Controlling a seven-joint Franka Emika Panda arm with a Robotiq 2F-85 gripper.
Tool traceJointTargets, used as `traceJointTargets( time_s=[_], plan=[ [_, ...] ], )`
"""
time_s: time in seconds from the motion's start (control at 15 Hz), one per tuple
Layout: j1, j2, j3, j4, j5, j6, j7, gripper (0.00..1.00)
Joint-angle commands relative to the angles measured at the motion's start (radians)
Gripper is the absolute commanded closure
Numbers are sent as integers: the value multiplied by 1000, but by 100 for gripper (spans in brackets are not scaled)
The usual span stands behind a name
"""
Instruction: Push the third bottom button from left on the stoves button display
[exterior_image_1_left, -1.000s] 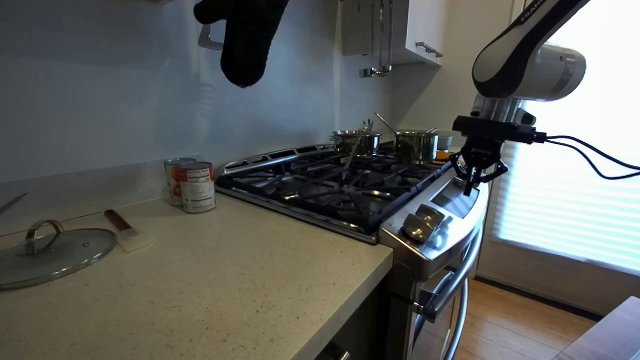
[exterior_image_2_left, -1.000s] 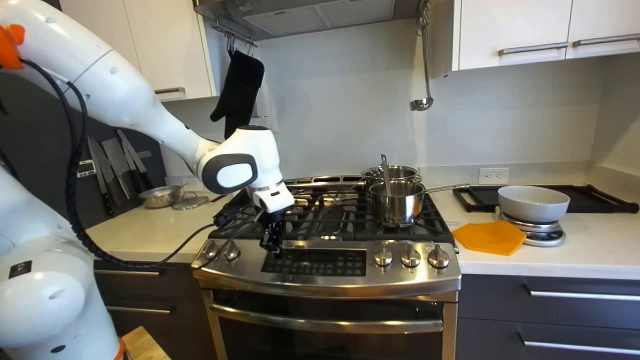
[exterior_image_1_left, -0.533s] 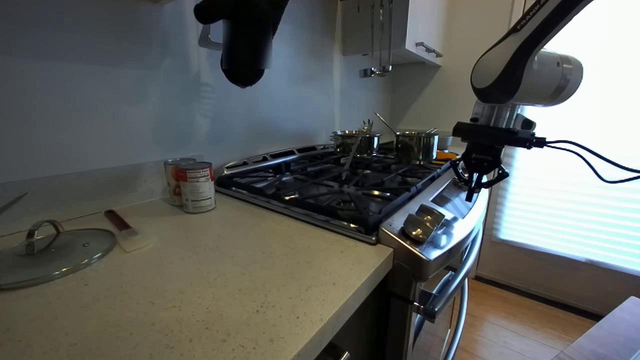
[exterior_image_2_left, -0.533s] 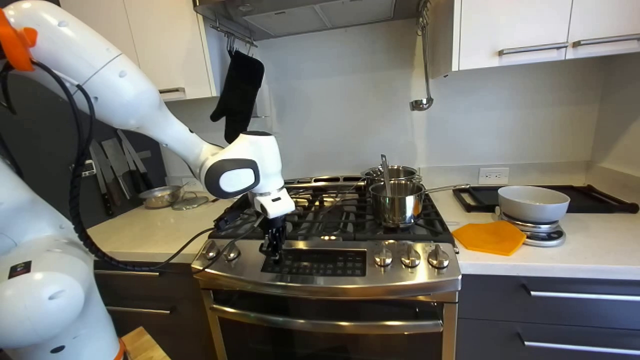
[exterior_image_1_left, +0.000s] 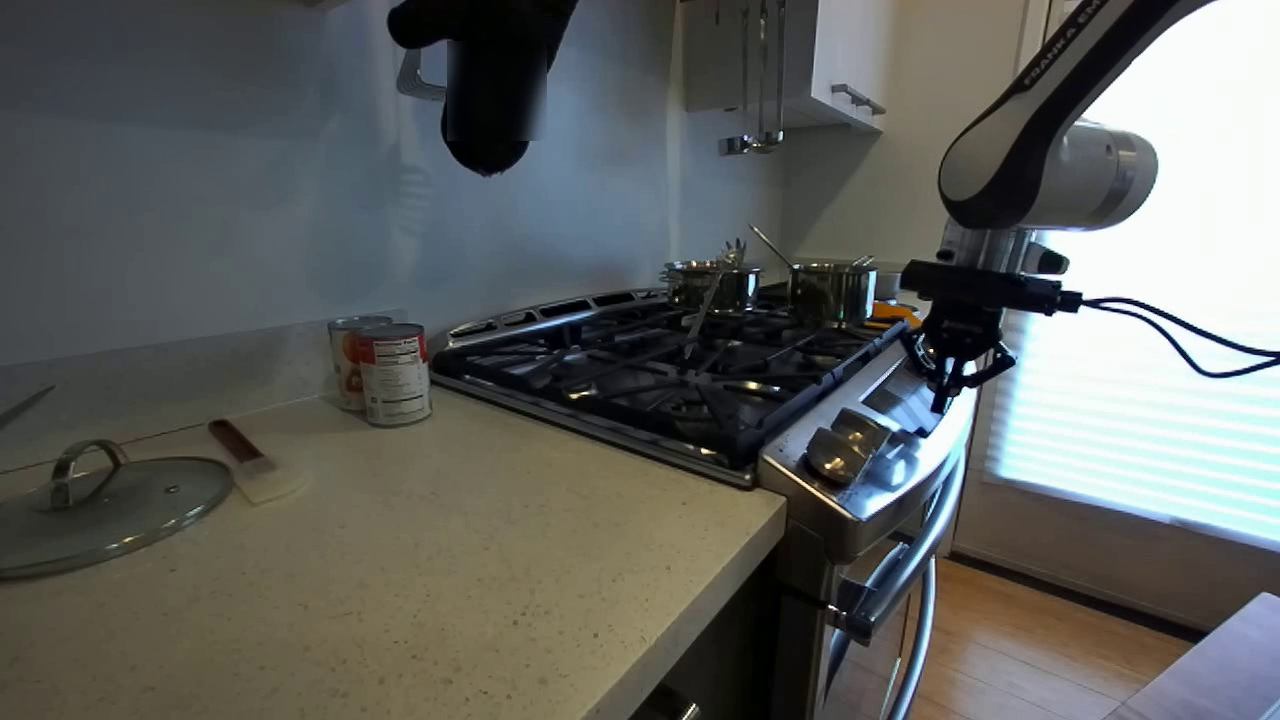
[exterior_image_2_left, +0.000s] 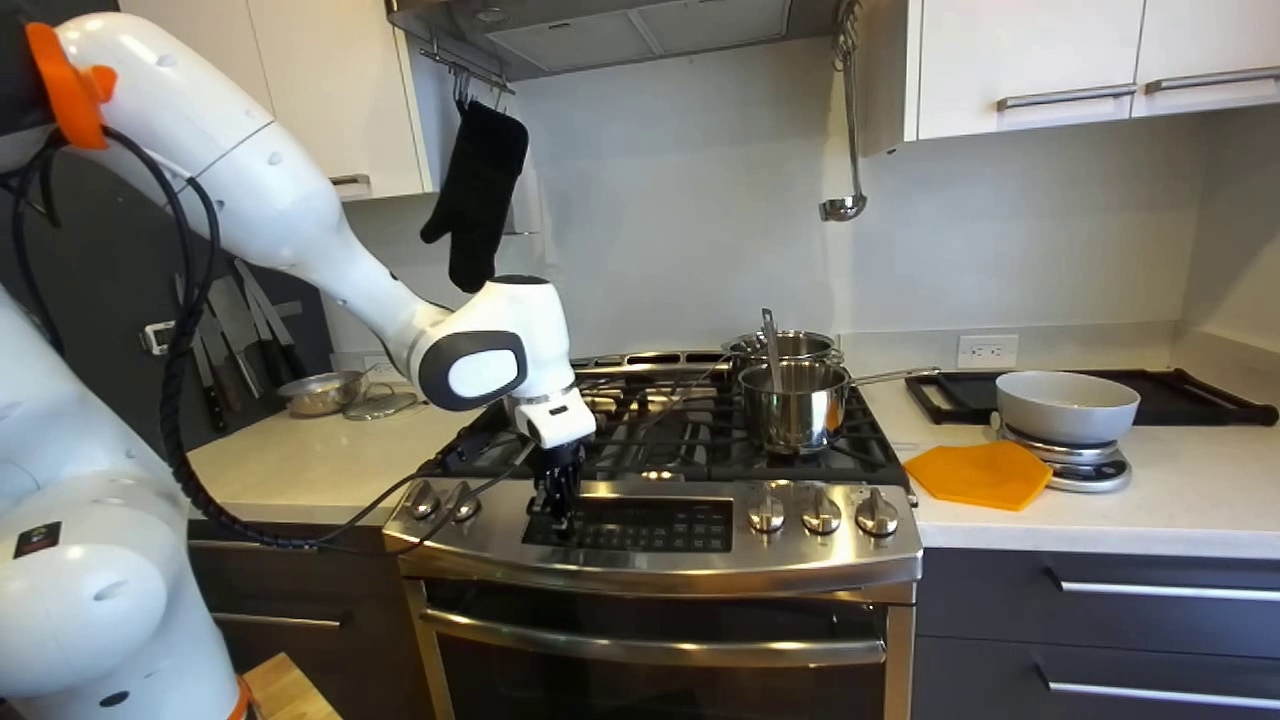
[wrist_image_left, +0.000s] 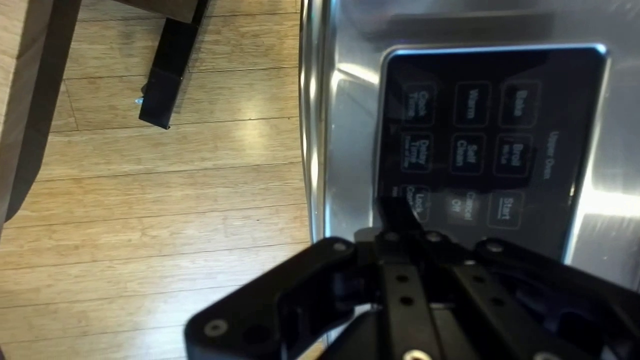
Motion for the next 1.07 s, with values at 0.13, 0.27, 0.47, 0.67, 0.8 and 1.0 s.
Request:
traceJointTargets(
  time_s=[0.13, 0.27, 0.47, 0.67, 0.8, 1.0],
  plan=[
    [4, 27, -5, 1, -41, 59, 41, 100],
    [5, 33, -5, 1, -42, 77, 41, 100],
    [14, 40, -8, 1, -28, 88, 33, 100],
    [23, 47, -7, 1, -22, 94, 29, 100],
    [29, 53, -7, 1, -19, 99, 27, 100],
    [36, 58, -7, 2, -19, 105, 27, 100]
  ],
)
